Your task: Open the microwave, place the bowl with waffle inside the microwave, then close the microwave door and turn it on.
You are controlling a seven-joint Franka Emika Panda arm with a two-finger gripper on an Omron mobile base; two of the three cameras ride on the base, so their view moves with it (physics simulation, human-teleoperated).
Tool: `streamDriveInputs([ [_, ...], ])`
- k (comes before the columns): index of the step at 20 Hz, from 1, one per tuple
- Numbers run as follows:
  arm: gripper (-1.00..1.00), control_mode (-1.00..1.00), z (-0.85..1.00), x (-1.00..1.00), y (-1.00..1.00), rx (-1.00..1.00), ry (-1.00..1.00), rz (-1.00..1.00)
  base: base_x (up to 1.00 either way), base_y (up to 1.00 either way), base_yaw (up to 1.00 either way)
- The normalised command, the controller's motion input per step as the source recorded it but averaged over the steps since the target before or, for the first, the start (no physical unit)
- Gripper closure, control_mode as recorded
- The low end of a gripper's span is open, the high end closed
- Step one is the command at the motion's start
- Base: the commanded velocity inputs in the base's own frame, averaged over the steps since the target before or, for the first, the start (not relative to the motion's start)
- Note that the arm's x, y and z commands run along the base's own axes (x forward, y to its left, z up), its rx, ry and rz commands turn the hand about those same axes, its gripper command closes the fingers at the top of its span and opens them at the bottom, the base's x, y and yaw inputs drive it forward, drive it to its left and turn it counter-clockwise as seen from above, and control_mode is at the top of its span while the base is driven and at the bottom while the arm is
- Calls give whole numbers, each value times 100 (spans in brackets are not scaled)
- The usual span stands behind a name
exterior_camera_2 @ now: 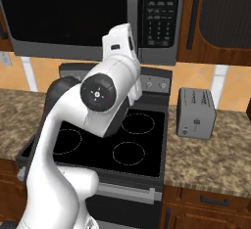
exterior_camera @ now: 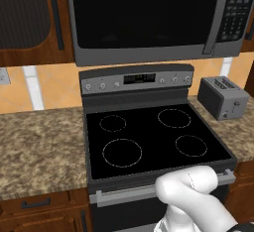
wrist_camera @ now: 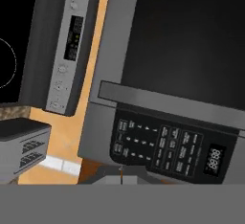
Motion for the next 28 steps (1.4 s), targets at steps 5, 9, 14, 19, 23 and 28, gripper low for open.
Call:
streamDriveInputs([
  [5, 100, -100, 0, 1, -25, 12, 0, -3, 0, 0, 0],
  [9, 100, -100, 0, 0, 9, 4, 0, 0, 0, 0, 0],
  [14, 100, -100, -1, 21, 35, 1, 0, 0, 0, 0, 0],
  [19, 100, -100, -10, 59, 11, 6, 0, 0, 0, 0, 0],
  [23, 100, -100, -20, 78, -18, 17, 0, 0, 0, 0, 0],
  [28, 100, -100, -10, 69, -11, 18, -4, 0, 0, 0, 0],
])
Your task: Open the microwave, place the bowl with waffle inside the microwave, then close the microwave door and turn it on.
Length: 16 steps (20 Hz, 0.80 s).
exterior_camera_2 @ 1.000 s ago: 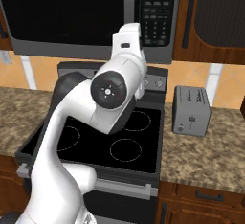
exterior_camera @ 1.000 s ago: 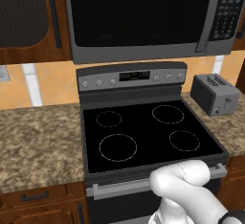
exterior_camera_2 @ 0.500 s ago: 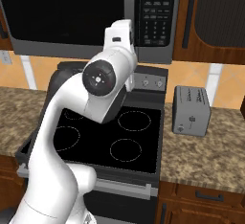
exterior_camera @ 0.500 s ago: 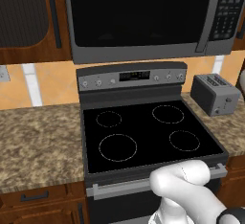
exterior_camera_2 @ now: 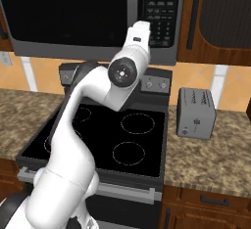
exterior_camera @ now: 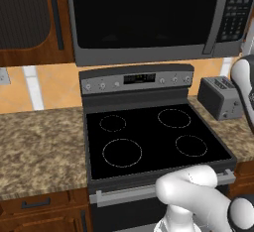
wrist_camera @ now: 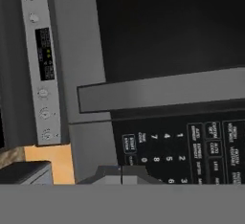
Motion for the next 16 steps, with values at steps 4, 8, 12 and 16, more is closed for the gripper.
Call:
streamDriveInputs([
  [4, 100, -100, 0, 49, -1, 17, -10, 1, 0, 0, 0],
  [8, 100, -100, 0, 58, -3, 13, -7, 2, 0, 0, 0],
  [12, 100, -100, 0, 76, -29, 14, -1, 5, 0, 0, 0],
  [16, 100, -100, 0, 76, -46, 13, 0, 7, 0, 0, 0],
])
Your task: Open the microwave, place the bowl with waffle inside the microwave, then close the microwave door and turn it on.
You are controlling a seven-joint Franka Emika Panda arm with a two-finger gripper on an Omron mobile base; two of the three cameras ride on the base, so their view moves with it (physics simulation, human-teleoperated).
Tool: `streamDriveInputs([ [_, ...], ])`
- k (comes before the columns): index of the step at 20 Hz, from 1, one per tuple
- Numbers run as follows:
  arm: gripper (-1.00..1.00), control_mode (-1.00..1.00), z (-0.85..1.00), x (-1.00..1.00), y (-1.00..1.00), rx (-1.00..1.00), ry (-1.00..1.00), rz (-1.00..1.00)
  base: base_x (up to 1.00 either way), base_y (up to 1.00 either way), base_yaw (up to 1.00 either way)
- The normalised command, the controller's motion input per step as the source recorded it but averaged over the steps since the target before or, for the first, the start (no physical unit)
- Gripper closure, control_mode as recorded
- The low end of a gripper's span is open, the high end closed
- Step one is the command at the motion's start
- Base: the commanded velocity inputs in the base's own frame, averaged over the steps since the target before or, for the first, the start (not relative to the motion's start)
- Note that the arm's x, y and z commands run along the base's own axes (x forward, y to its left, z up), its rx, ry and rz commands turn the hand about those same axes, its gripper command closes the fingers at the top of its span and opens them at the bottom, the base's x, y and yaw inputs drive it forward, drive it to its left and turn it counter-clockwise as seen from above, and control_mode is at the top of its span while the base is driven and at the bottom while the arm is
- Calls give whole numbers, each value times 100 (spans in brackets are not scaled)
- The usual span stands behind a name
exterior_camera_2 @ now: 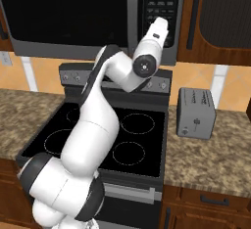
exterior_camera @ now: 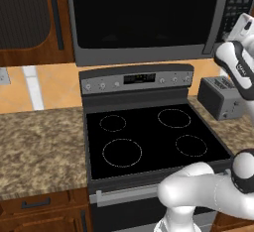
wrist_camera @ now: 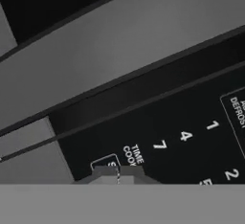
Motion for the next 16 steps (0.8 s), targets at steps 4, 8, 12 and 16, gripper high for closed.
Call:
streamDriveInputs([
  [4, 100, -100, -26, 98, -10, 2, 2, 6, 0, 0, 0],
  [8, 100, -100, -74, 100, 26, -3, 3, 3, 0, 0, 0],
  [12, 100, -100, -32, 96, 45, -13, 10, 1, 0, 0, 0],
  [16, 100, -100, -4, 61, 45, -16, 14, 4, 0, 0, 0],
])
